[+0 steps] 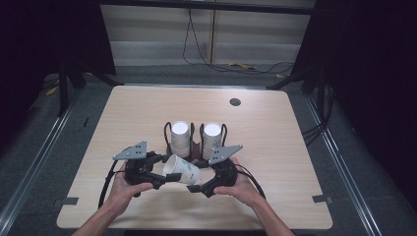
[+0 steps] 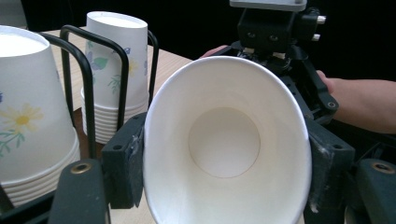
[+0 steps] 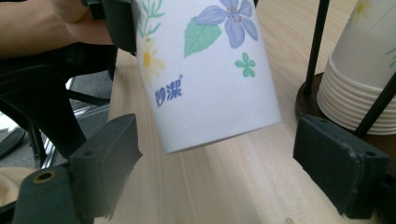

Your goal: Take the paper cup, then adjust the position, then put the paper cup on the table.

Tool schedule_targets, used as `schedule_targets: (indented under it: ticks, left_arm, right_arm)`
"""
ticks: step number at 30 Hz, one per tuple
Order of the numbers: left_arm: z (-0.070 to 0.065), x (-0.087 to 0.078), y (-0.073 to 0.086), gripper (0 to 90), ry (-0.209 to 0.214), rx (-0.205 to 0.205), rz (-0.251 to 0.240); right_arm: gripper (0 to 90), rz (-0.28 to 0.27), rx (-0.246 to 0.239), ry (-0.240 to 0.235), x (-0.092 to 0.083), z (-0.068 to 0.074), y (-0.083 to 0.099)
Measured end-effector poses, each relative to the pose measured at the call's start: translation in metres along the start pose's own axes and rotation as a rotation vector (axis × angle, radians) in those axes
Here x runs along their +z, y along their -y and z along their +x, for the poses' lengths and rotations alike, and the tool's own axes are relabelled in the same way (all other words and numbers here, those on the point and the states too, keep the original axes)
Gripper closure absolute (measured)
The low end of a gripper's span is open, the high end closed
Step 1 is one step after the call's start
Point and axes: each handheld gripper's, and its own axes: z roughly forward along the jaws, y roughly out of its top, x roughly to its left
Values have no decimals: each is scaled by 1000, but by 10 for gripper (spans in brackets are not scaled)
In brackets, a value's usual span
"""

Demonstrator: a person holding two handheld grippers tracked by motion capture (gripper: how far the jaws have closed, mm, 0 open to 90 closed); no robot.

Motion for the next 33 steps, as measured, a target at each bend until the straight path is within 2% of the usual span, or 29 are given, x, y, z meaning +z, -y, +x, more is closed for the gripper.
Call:
schedule_targets:
  ticks: [7,12,13,15,17,20,23,28,33]
  left_arm:
    - [1,-6,-2,282,-32,2,0]
    - [3,-8,-2,280,-54,-8,8]
    - [3,-9,-2,280,-70,-1,10]
    - [3,-9,-2,278,-74,-3,9]
    - [4,-12,-2,278,-106,-11,14]
    - [5,-13,-2,276,-119,-12,20]
    - [7,-18,-4,272,-146,-8,30]
    - [11,-23,-4,269,-145,-21,23]
    - [13,-26,-3,263,-162,-24,26]
  right_arm:
    - [146,-8,8,29,-11,1,1]
    - [147,-18,24,74,-24,-2,3]
    - [147,-20,25,78,-25,-3,3]
    - [148,-26,34,86,-28,-3,4]
    - [149,-31,40,103,-31,-4,4]
    - [150,-33,46,114,-33,-5,4]
    - [151,-37,54,147,-40,-7,5]
    - [153,-40,66,185,-50,-10,7]
    - [156,-35,76,205,-57,-11,11]
